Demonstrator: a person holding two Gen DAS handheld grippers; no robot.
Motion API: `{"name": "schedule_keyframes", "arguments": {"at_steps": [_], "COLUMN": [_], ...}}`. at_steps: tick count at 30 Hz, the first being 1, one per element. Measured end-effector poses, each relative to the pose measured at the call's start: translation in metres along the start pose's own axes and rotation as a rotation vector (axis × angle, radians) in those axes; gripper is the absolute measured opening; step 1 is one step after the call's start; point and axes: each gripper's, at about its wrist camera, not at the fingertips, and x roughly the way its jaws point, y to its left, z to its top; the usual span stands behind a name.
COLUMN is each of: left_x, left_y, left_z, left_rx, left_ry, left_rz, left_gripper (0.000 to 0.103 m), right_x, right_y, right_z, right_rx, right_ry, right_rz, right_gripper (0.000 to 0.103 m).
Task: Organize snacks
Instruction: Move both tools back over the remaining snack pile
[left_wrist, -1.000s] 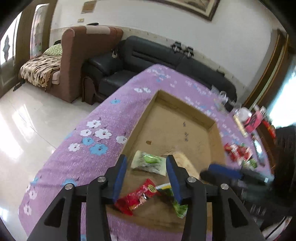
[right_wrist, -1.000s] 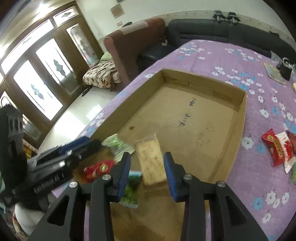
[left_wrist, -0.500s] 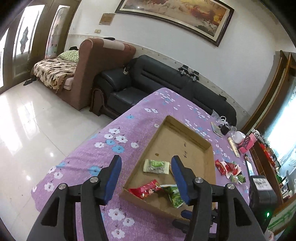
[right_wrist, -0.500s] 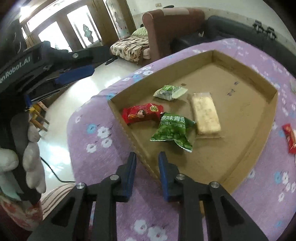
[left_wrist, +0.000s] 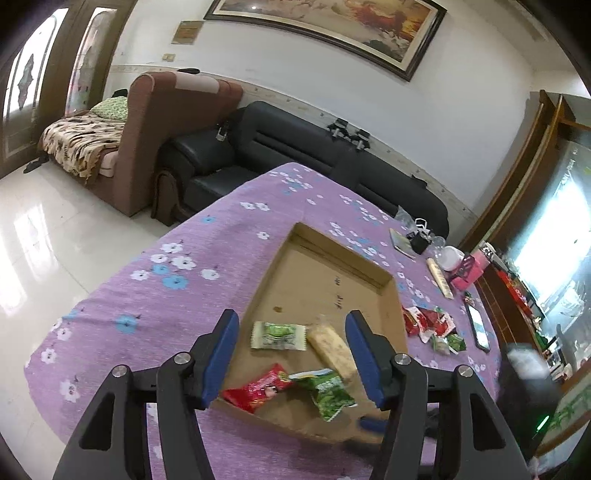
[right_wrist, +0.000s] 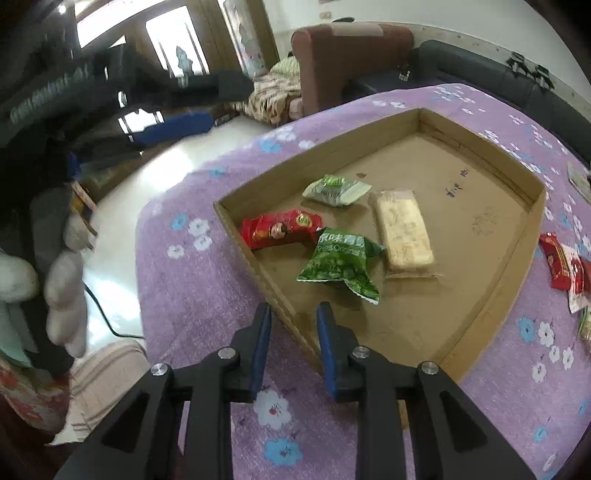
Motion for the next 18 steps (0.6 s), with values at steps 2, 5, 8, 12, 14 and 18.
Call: {"name": "schedule_keyframes", "arguments": {"at_steps": [2,5,8,12,14,18], "left_x": [0.000,0.005,0.012,0.017,0.014,0.008], "left_y": [-0.004,-0.008,-0.012,-0.019,-0.021,-0.017], "left_z": [-0.001,-0.002,-0.006,-0.010,-0.010,-0.009], "left_rx": [0.010,0.009,0.003,0.019,0.031,0.035], "left_ry": [-0.002,-0.001,0.016,0.040,0.035,0.022], "left_rz": [-0.003,-0.013,-0.028,-0.043,-0.045,-0.034], "left_gripper": [0.063,0.065,0.065,0.065,0.065,0.065], "right_x": [-0.024,-0.055,-0.066,-0.042,-0.022,0.003], "right_y": [-0.017,-0.061,-0.110,-0.139,-0.140,-0.130], "right_z": [0.000,-0.001,-0.001,0.004,0.009,0.023], "right_rx": [0.066,0.204,0.370,0.475,0.475,0.422], "right_ry": [-0.070,-0.165,-0.201,-0.172,-0.139,-0.120], "right_rz": [0.010,-0.068,-0.117,-0.122,-0.138,-0.203], "right_gripper": [0.031,0.039,0.039,0.039,0.039,0.037]}}
